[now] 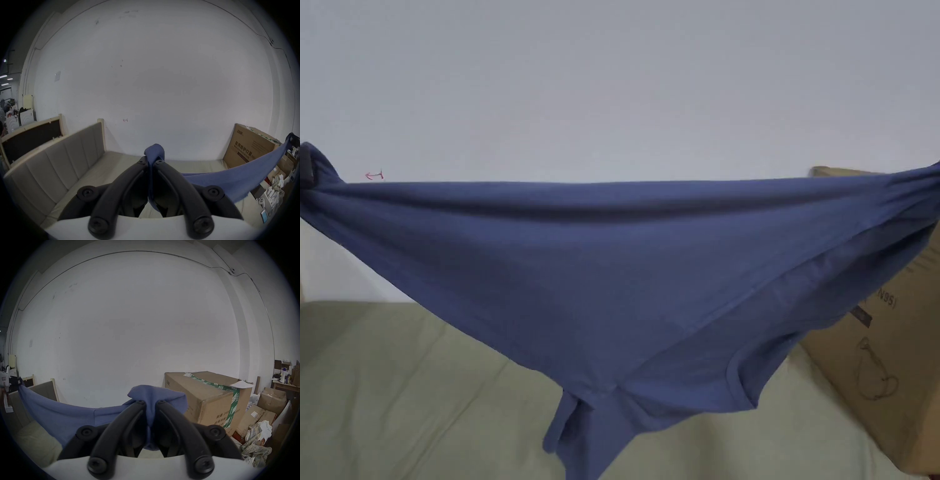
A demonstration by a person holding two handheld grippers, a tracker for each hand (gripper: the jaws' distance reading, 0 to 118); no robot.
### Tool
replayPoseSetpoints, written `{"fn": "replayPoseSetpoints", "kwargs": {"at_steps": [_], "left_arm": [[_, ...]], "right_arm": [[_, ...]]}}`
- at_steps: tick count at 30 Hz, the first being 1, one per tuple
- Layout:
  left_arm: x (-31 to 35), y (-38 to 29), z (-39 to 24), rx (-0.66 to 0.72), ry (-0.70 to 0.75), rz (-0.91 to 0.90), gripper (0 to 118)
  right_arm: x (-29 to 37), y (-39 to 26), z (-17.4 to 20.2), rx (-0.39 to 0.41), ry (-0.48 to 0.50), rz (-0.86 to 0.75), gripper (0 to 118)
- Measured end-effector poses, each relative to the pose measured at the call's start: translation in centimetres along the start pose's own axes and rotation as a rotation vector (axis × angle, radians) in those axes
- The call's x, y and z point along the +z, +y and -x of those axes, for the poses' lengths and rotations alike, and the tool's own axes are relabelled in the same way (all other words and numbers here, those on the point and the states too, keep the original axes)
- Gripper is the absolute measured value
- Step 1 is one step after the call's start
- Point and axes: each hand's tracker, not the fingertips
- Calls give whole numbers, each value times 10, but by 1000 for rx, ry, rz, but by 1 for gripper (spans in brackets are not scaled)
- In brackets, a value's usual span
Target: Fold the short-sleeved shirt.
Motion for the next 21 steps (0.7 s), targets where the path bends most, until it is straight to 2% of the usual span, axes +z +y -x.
{"fn": "replayPoseSetpoints", "kwargs": {"at_steps": [2, 5, 8, 11, 15, 18, 21], "left_arm": [[-10, -34, -7, 7, -12, 59, 3], [-17, -99, 0, -3, -61, 177, 3], [-7, -168, 2, -86, -71, 298, 3], [17, -236, 11, -44, -94, 402, 3], [55, -303, 28, 27, -85, 501, 3], [104, -326, 29, -67, -100, 533, 3], [140, -340, 45, -30, -123, 555, 3]], "right_arm": [[0, -33, -2, 32, 0, 36, 4], [23, -100, -14, 34, 19, 91, 4], [57, -170, -25, 35, 67, 209, 4], [102, -231, -29, 115, 112, 291, 4], [169, -277, -32, 66, 120, 392, 4], [219, -292, -42, 44, 107, 415, 4], [268, -299, -53, -6, 103, 436, 4]]}}
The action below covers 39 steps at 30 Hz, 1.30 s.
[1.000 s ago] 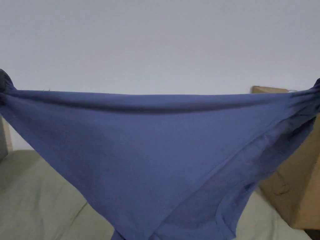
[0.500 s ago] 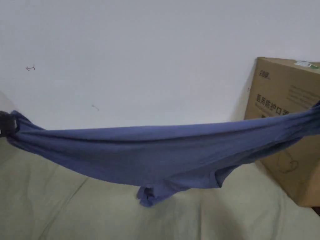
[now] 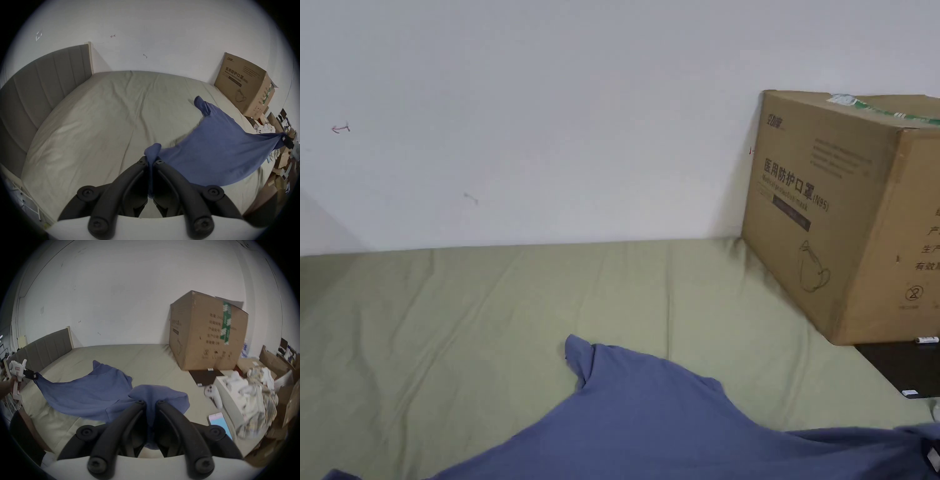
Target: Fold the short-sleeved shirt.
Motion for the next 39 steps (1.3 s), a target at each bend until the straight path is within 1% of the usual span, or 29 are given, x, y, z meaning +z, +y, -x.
{"fn": "replayPoseSetpoints", "kwargs": {"at_steps": [2, 7, 8, 9, 10, 11, 12, 13, 14, 15, 17, 19, 20, 21, 22, 23, 24, 25, 26, 27, 28, 30, 32, 33, 34, 35, 36, 37, 39], "left_arm": [[17, -15, 6, 10, -8, 8, 3], [37, -48, 20, 6, -28, 81, 4], [39, -59, 17, 9, -43, 109, 9], [38, -66, 17, 3, -37, 124, 28], [40, -74, 16, -14, -4, 110, 42], [45, -82, 15, -56, 42, 56, 50], [55, -91, 10, -61, 52, -1, 50], [63, -97, 12, -22, 30, -27, 73], [72, -101, 13, 23, 13, -34, 88], [85, -106, 12, 63, -4, -63, 95], [113, -117, 10, 88, 11, -148, 98], [150, -128, 0, 85, 48, -267, 101], [167, -132, -8, 77, 86, -291, 99], [182, -138, -16, 64, 109, -313, 86], [193, -144, -22, 56, 111, -343, 61], [201, -149, -29, 54, 148, -362, 26], [208, -155, -39, 64, 187, -377, 0], [209, -160, -42, 88, 168, -392, 0], [207, -161, -40, 80, 128, -355, 0], [200, -162, -40, 69, 71, -306, 0], [189, -162, -42, 48, 76, -290, 0], [162, -160, -35, -1, 108, -231, 0], [130, -152, -21, 37, 59, -168, 0], [110, -147, -13, 57, 51, -106, 3], [92, -141, -7, 67, 67, -51, 23], [76, -137, -1, 73, 71, -25, 65], [59, -133, 4, 72, 63, -2, 114], [42, -131, 8, 68, 59, 44, 117], [17, -131, 14, 70, 59, 44, 106]], "right_arm": [[21, -16, -3, -20, 18, 29, 4], [48, -60, 2, 40, -28, 117, 5], [49, -68, 3, 47, -42, 126, 7], [48, -76, 3, 47, -43, 139, 19], [47, -86, 6, 71, -62, 151, 38], [47, -94, 10, 77, -112, 151, 50], [46, -100, 13, 44, -148, 165, 50], [48, -103, 18, 31, -133, 185, 90], [55, -107, 22, 11, -133, 162, 112], [67, -107, 29, -16, -158, 68, 114], [87, -100, 48, -13, -162, 32, 114], [110, -90, 78, 69, -190, -54, 114], [120, -85, 92, 93, -189, -87, 113], [129, -78, 106, 83, -122, -109, 113], [136, -72, 118, 61, -44, -120, 110], [141, -67, 132, 50, 8, -135, 101], [144, -62, 148, 60, 36, -154, 57], [144, -56, 163, 88, 59, -152, 0], [142, -53, 176, 120, 34, -110, 0], [142, -50, 185, 93, 52, -134, 0], [137, -45, 192, 107, 171, -82, 0], [126, -43, 213, 173, 161, -80, 0], [127, -36, 224, 165, 250, -80, 0], [121, -36, 230, 146, 288, -75, 0], [119, -34, 234, 146, 300, -70, 0], [117, -32, 238, 165, 294, -65, 0], [114, -31, 241, 189, 297, -58, 0], [107, -34, 243, 199, 298, -50, 0], [103, -35, 245, 199, 314, -23, 0]]}}
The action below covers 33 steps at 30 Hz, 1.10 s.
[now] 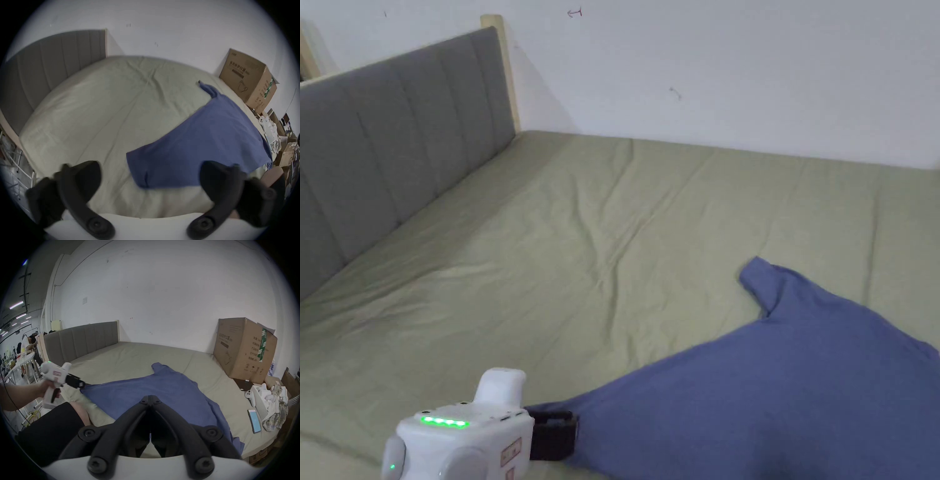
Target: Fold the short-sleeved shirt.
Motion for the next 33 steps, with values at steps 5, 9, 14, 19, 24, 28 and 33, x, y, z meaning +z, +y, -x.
{"fn": "replayPoseSetpoints", "kwargs": {"at_steps": [5, 9, 14, 19, 24, 28, 33], "left_arm": [[-34, -4, 6, 116, 44, 76, 106], [-36, 1, 9, 179, 43, 42, 98], [-30, -8, -7, 51, 14, 44, 1], [-16, -10, -14, -46, 5, 40, 1], [9, -4, -7, 14, -34, -47, 1], [16, -4, -8, 53, -61, -54, 1], [16, -9, -14, -40, -51, -12, 1]], "right_arm": [[-7, -6, 3, -4, 18, 40, 0], [-16, -6, 2, 6, 21, 67, 0], [-34, -4, -2, 24, 33, 93, 0], [-90, 6, -31, 34, 62, 152, 0], [-215, 35, -118, 9, -60, 231, 2], [-342, 57, -193, -99, -59, 381, 113], [-447, 72, -211, 41, -97, 456, 113]]}}
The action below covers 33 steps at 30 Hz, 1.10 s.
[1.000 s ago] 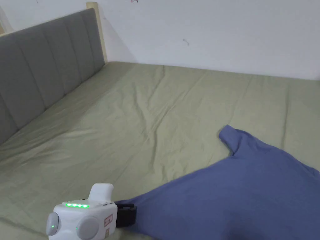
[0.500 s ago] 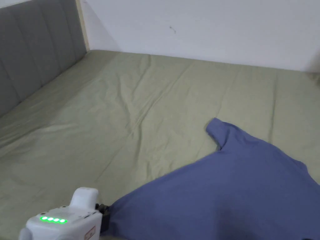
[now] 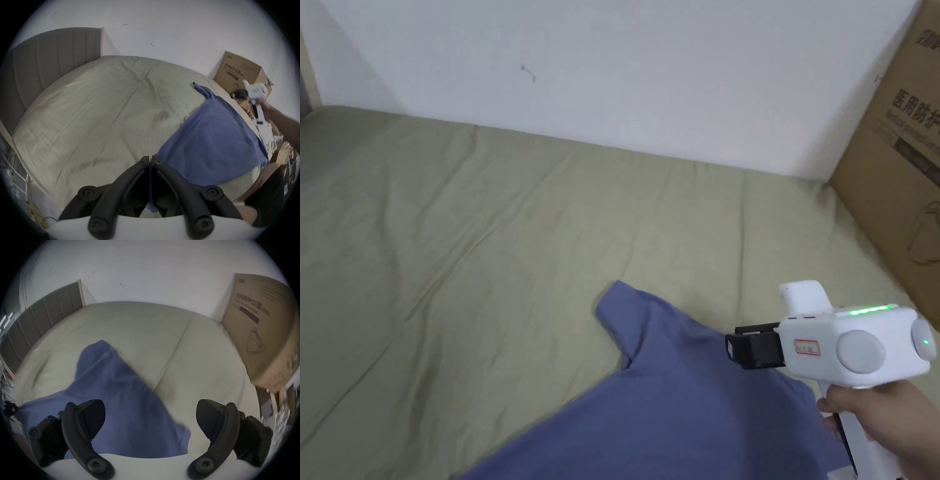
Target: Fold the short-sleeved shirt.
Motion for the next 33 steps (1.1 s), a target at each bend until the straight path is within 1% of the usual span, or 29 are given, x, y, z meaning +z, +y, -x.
{"fn": "replayPoseSetpoints", "kwargs": {"at_steps": [1, 2, 3, 4, 5, 6, 7, 8, 9, 10, 11, 12, 13, 14, 15, 16, 17, 18, 20, 21, 23, 24, 25, 26, 28, 30, 32, 33], "left_arm": [[0, 0, -1, -22, 4, 6, 1], [-1, 0, -2, -28, 8, 8, 1], [-2, 0, -2, -24, 3, 13, 1], [-3, 0, -1, -18, -3, 25, 1], [-5, 0, 0, -18, -6, 33, 1], [-6, -1, -2, -31, 1, 38, 1], [-6, -2, -2, -47, 2, 37, 1], [-6, -2, -2, -58, 3, 42, 1], [-5, -2, -2, -55, 1, 43, 1], [-3, -2, -1, -53, -4, 41, 1], [-1, -1, -2, -50, -9, 36, 1], [2, 2, -4, -51, -8, 31, 1], [6, 5, -4, -55, -8, 21, 1], [11, 9, -5, -58, -8, 5, 1], [19, 15, -6, -62, -5, -24, 1], [28, 22, -7, -58, -13, -55, 1], [36, 30, -8, -45, -27, -81, 1], [47, 39, -10, -36, -22, -102, 1], [72, 58, -15, -44, -42, -189, 1], [85, 70, -19, -62, -56, -231, 1], [107, 95, -25, -86, -73, -291, 1], [119, 110, -30, -86, -90, -323, 1], [129, 125, -33, -90, -112, -350, 1], [139, 139, -36, -96, -114, -383, 1], [159, 169, -40, -106, -116, -451, 1], [178, 198, -45, -86, -143, -503, 1], [198, 227, -55, -78, -156, -552, 1], [206, 243, -59, -91, -156, -573, 1]], "right_arm": [[-23, 3, -6, 23, -5, 4, 113], [-34, 7, -6, 24, 3, -5, 113], [-44, 9, -5, 22, 34, 6, 113], [-53, 9, -3, 30, 82, 54, 113], [-52, 7, 6, 61, 76, 89, 112], [-56, 2, 14, 122, 44, 99, 108], [-58, -3, 19, 163, 53, 123, 91], [-59, -7, 22, 173, 88, 135, 54], [-61, -13, 17, 143, 94, 101, 26], [-55, -14, 18, 131, 104, 65, 2], [-49, -15, 20, 127, 81, 61, 2], [-41, -15, 21, 143, 63, 59, 2], [-24, -17, 25, 176, 34, 29, 2], [-6, -18, 24, 191, 25, -19, 2], [14, -17, 21, 187, 5, -72, 2], [39, -15, 16, 153, 8, -117, 2], [81, -14, 26, 113, 17, -162, 2], [112, -15, 24, 86, 9, -212, 2], [174, -18, 22, 82, -26, -296, 2], [221, -19, 27, 77, -45, -344, 2], [285, -25, 22, 43, -46, -413, 2], [318, -28, 19, 24, -62, -452, 2], [338, -28, 3, -1, -87, -485, 2], [364, -29, -2, -27, -93, -508, 2], [417, -32, -14, -108, -77, -576, 2], [462, -29, -23, -162, -97, -641, 2], [494, -21, -30, -163, -132, -688, 2], [499, -13, -47, -156, -151, -693, 2]]}}
